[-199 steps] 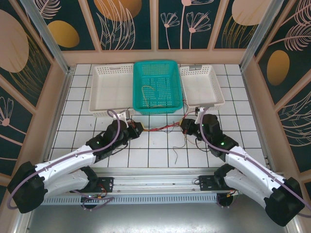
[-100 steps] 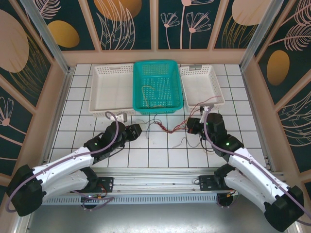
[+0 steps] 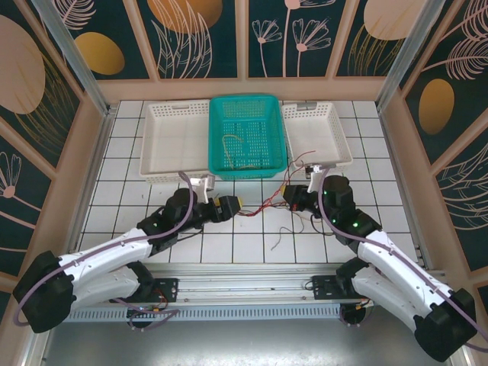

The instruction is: Untangle the cables

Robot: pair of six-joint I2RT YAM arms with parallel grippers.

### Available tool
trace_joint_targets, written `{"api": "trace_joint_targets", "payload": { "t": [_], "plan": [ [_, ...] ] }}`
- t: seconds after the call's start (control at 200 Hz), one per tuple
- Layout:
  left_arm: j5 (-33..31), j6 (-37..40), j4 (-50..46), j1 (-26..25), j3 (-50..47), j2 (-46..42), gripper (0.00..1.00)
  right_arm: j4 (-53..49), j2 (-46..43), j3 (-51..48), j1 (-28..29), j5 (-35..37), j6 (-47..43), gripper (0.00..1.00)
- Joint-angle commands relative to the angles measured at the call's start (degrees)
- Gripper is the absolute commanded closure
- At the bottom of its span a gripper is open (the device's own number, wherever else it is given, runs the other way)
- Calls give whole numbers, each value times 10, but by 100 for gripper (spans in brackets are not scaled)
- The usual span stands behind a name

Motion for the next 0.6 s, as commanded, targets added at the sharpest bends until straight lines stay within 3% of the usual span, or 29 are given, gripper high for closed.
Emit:
{"api": "trace_joint_targets", "payload": {
  "t": [0.0,0.2,0.596],
  "plan": [
    [69,46,46,-28,27,8,27,29,3,18,-1,-22,4,100],
    [91,80,36,-74,41,44,29,53,2,16,-2,-47,18,100],
    [52,129,-22,-78,45,65,39,89,3,13,-1,-118,24,100]
  ]
}}
